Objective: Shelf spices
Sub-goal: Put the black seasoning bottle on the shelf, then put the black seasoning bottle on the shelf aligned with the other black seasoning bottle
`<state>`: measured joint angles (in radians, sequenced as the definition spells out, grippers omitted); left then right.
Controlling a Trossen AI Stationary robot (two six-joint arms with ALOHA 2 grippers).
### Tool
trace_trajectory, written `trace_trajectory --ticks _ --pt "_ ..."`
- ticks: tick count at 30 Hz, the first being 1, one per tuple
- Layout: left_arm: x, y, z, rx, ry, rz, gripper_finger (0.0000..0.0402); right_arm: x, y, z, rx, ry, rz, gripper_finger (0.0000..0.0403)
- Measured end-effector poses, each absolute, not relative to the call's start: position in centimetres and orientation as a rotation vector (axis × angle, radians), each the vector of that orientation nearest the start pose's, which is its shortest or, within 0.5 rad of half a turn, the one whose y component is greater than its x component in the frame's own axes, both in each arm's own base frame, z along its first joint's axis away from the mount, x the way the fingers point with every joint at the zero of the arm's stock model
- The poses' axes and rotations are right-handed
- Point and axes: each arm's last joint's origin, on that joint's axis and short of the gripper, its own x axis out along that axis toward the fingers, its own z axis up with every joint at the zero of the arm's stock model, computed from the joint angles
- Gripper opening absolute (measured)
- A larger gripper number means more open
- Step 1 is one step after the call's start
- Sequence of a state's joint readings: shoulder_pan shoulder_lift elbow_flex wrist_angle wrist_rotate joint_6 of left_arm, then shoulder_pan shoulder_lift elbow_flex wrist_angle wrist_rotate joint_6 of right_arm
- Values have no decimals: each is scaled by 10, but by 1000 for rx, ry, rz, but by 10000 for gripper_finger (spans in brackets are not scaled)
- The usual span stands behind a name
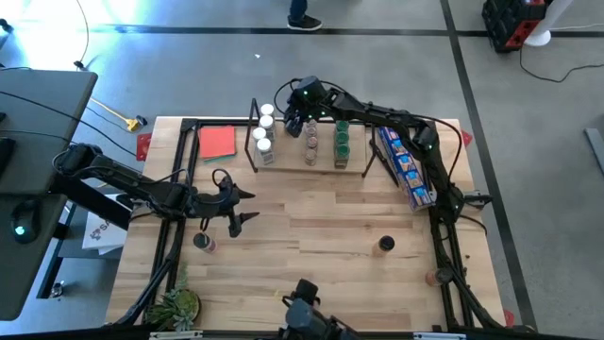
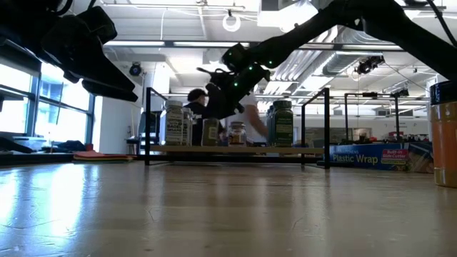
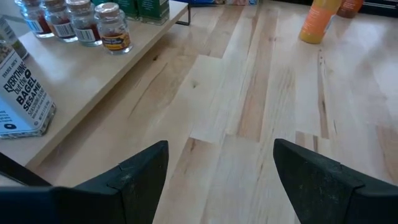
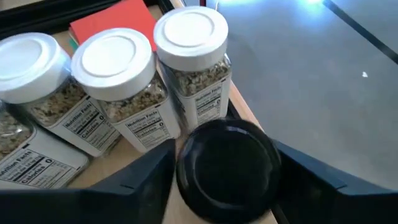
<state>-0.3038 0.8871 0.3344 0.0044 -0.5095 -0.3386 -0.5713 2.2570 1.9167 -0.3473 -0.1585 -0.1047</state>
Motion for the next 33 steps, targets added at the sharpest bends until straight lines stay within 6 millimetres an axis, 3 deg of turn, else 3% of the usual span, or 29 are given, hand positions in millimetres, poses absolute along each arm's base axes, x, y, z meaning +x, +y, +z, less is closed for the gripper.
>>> trace_trajectory --ticks 3,9,15,23,29,33 --pt "169 -38 182 -114 463 282 284 434 -273 221 147 667 -359 270" --pt "169 -38 182 -112 460 291 284 434 -272 228 132 645 -358 276" --pt "171 -46 200 -93 448 277 284 430 -255 269 48 595 -321 277" --pt "160 -60 269 -12 634 295 284 420 -181 334 -144 636 -273 277" --pt "145 -72 313 -149 868 165 283 419 -118 325 -141 860 -172 277" --pt "138 -83 331 -177 1161 195 275 428 -72 323 -178 882 -141 277"
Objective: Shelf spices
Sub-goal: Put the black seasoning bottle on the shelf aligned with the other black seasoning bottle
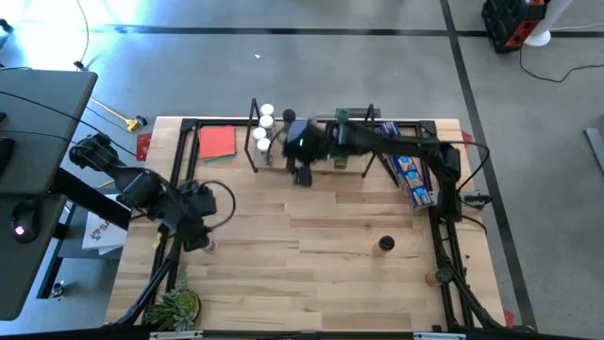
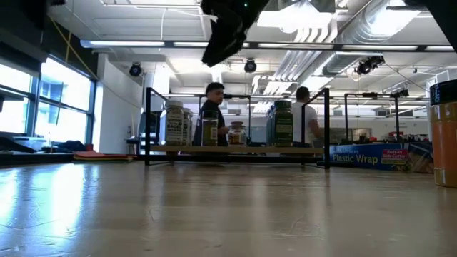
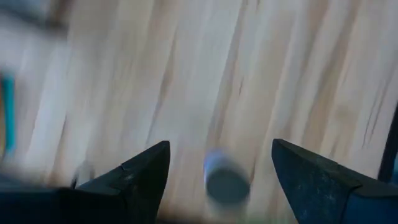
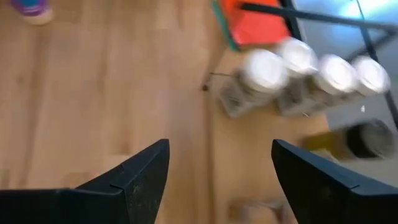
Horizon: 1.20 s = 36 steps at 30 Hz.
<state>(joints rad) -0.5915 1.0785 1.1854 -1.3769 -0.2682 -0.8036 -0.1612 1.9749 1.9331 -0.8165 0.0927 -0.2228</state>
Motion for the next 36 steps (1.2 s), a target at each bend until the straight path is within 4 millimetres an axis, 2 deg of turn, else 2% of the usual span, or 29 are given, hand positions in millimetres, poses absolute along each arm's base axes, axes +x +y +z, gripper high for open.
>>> trace_trajectory --ticks 3,7,12,16,24,29,36 --pt "139 -97 340 -197 1376 256 267 433 -38 322 -242 880 -131 277" --pt "144 -128 336 -330 1462 150 259 431 -4 319 -307 926 -111 277" --pt "125 -157 312 -302 1581 279 255 421 26 310 -305 1026 -65 277" --pt "116 -167 288 -217 1535 379 255 410 46 289 -354 1093 -54 277" --pt "119 -151 249 -257 1516 524 268 373 70 260 -322 1128 -175 277" --pt "125 -138 235 -343 1471 512 294 350 82 257 -320 1030 -227 277" --pt "131 -127 215 -373 1462 537 301 333 87 259 -292 901 -227 277"
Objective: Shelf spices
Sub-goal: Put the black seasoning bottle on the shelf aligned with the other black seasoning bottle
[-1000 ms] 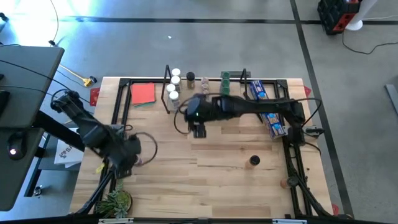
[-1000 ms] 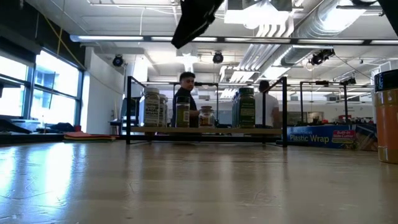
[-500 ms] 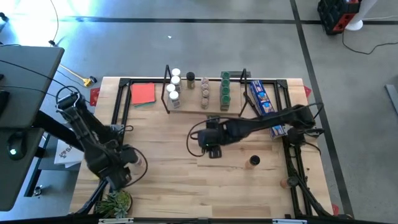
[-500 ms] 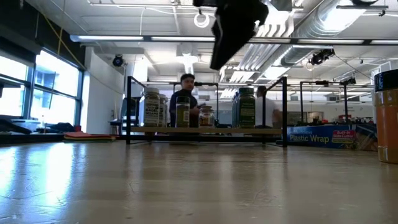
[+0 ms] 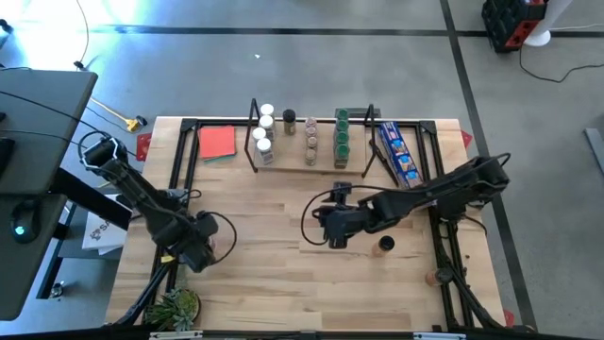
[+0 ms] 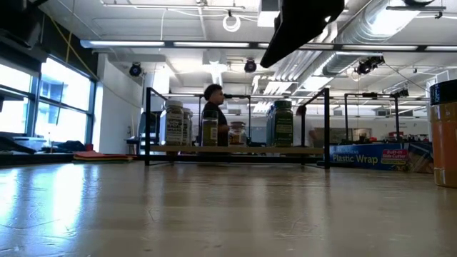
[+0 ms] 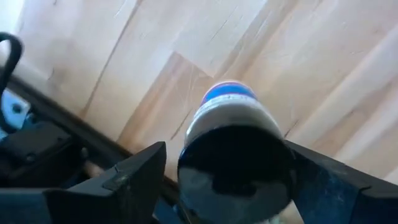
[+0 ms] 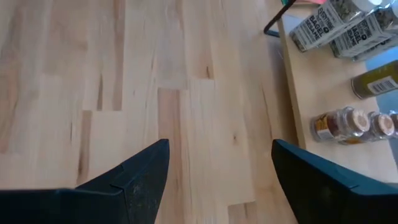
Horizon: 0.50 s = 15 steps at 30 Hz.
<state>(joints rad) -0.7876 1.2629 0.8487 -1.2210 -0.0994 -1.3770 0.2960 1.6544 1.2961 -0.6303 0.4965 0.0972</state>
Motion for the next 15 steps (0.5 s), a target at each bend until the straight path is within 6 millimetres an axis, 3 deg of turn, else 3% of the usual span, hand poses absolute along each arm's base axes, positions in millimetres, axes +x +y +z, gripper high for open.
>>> trace_trajectory --ticks 5,11,15 --pt "137 -127 210 -390 1447 483 284 329 86 260 -285 882 -229 277" --pt "139 -124 210 -392 1460 471 200 329 86 260 -289 874 -225 277" --pt "142 -123 212 -386 1465 450 199 330 86 260 -297 872 -221 277"
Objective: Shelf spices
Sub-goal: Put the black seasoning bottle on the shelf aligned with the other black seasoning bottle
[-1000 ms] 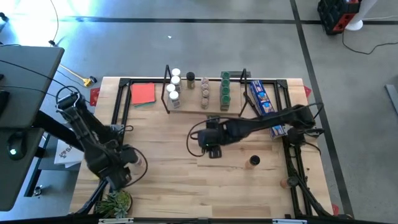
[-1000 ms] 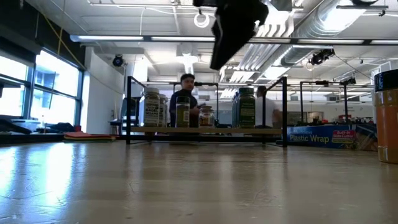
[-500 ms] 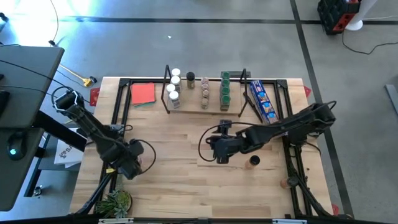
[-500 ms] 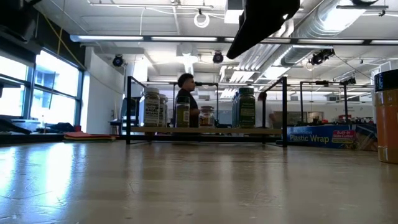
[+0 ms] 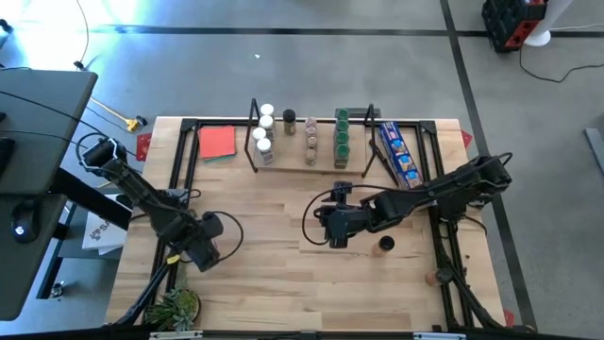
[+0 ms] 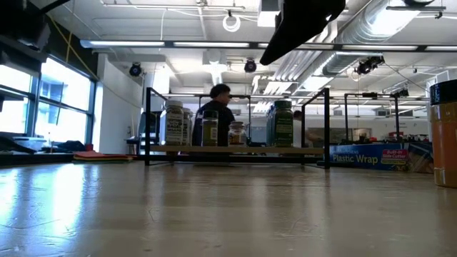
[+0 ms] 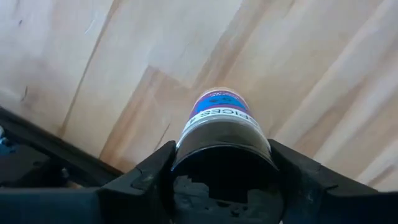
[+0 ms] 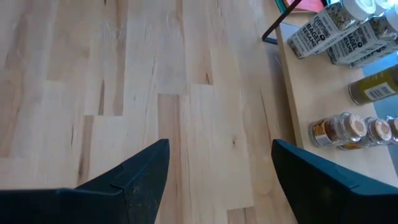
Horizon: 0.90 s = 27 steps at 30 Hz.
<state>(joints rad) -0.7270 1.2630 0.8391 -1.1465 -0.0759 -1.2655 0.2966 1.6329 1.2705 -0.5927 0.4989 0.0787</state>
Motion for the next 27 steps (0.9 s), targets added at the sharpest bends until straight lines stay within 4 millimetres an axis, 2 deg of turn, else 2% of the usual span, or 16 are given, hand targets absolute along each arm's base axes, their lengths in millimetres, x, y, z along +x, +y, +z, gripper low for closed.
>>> trace_trajectory --ticks 6,11,15,18,21,24,27 --pt "162 -117 230 -414 1385 403 199 328 86 259 -316 896 -217 277" --pt "195 -90 255 -396 1239 385 199 320 83 255 -333 979 -247 277" --pt "235 -55 290 -303 1156 334 199 309 78 257 -310 1029 -329 277" --pt "271 -25 321 -164 1101 280 199 302 76 262 -271 1032 -385 277" --pt "305 12 344 -7 1117 259 199 298 77 264 -233 1027 -410 277" --pt "332 55 351 103 1188 268 199 295 83 263 -218 1029 -409 277" --pt "353 99 345 150 1256 298 199 291 94 263 -206 1021 -398 277"
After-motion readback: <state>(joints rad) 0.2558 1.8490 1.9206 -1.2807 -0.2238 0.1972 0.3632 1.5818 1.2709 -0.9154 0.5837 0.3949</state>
